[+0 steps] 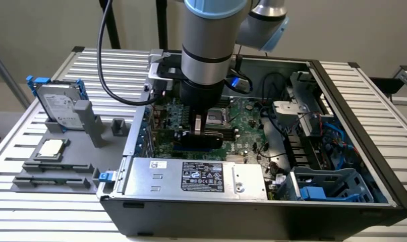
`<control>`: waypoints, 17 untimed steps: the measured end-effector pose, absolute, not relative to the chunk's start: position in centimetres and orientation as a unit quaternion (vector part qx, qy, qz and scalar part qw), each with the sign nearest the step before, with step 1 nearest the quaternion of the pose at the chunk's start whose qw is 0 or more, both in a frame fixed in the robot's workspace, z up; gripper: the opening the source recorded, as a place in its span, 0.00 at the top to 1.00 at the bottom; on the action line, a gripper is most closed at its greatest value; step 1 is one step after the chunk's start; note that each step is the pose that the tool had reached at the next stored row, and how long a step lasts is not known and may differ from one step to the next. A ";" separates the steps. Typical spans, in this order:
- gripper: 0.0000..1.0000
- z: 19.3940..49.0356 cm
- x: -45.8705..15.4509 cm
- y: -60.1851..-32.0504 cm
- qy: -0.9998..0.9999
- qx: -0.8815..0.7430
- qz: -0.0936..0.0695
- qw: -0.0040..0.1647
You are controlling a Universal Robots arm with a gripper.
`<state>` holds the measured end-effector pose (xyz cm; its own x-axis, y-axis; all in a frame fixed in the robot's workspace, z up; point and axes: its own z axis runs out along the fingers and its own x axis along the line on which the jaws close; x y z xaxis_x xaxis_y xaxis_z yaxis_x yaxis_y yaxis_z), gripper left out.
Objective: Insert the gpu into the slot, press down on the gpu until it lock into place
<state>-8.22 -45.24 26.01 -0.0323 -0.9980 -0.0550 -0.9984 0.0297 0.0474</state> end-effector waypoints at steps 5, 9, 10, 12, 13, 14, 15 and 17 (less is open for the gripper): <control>0.74 25.8 -8.1 -45.2 0.718 -0.696 0.037 0.002; 0.74 25.6 -8.0 -45.2 0.718 -0.695 0.038 0.002; 0.74 25.6 -7.9 -45.2 0.718 -0.695 0.038 0.001; 0.74 25.5 -7.9 -45.2 0.718 -0.695 0.038 0.001; 0.74 25.5 -7.9 -45.2 0.718 -0.695 0.038 0.001; 0.74 25.5 -7.8 -45.2 0.718 -0.695 0.038 0.001; 0.74 25.5 -7.8 -45.2 0.718 -0.695 0.038 0.001; 0.74 25.4 -7.8 -45.2 0.718 -0.695 0.038 0.001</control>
